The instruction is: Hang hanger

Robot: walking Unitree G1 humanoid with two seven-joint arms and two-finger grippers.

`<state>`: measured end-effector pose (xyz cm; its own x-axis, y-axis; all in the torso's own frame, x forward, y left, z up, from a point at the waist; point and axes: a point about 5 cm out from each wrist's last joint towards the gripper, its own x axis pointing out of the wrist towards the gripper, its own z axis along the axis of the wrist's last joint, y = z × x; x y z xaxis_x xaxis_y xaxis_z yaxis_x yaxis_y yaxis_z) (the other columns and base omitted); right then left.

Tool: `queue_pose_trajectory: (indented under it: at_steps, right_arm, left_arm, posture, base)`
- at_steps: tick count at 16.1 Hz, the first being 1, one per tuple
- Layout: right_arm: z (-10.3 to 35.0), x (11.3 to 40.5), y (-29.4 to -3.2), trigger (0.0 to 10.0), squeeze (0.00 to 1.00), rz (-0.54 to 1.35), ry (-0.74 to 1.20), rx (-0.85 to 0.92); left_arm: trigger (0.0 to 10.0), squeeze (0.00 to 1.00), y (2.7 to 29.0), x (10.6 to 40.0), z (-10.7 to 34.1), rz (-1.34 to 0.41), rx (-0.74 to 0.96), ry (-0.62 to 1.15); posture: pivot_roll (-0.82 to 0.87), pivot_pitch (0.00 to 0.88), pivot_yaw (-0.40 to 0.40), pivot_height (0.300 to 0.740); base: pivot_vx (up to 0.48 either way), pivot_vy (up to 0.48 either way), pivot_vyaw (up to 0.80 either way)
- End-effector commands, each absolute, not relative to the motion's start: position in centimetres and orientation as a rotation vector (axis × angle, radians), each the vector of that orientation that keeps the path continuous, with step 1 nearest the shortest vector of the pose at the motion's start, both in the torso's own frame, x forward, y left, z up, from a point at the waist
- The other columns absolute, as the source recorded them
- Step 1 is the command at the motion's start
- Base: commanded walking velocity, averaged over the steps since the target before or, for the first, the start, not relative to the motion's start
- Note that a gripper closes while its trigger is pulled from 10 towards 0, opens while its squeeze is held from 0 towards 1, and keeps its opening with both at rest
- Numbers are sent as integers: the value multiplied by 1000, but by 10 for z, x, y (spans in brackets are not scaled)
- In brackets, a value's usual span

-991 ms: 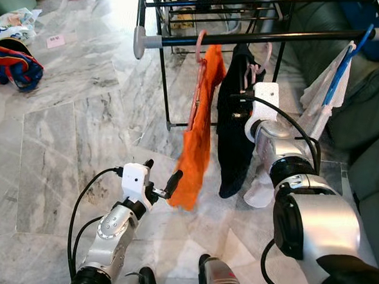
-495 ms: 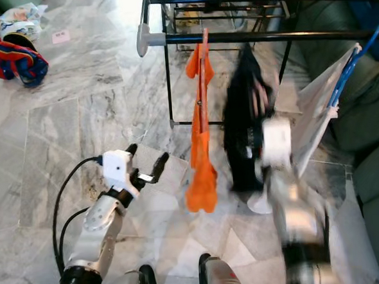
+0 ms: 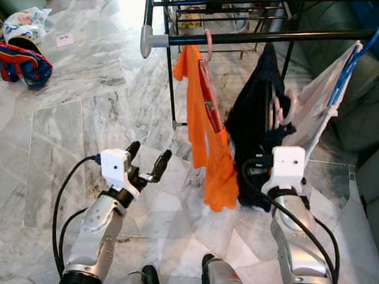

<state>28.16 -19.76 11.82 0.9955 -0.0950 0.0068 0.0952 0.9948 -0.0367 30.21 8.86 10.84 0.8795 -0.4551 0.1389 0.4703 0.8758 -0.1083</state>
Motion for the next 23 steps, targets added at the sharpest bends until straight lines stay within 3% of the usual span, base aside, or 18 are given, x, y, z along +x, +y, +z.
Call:
queue_pose_trajectory:
  at_steps: [1,14,23]
  right_arm:
    - [124,280,-200,10000,0,-118,-26,-39]
    - [128,286,-192,10000,0,-94,-17,-44]
    - [130,287,-189,10000,0,-112,-36,-68]
  left_arm:
    - [10000,0,89,300,107,-483,-149,-100]
    - [10000,0,83,295,103,-501,-143,-77]
    - [10000,0,79,293,99,-520,-125,-73]
  posture:
    - [-155,249,14,740]
    - [-155,252,1,740]
    - [-157,254,-1,740]
  base:
    - [270,0,0]
    - [304,0,0]
    - [0,0,0]
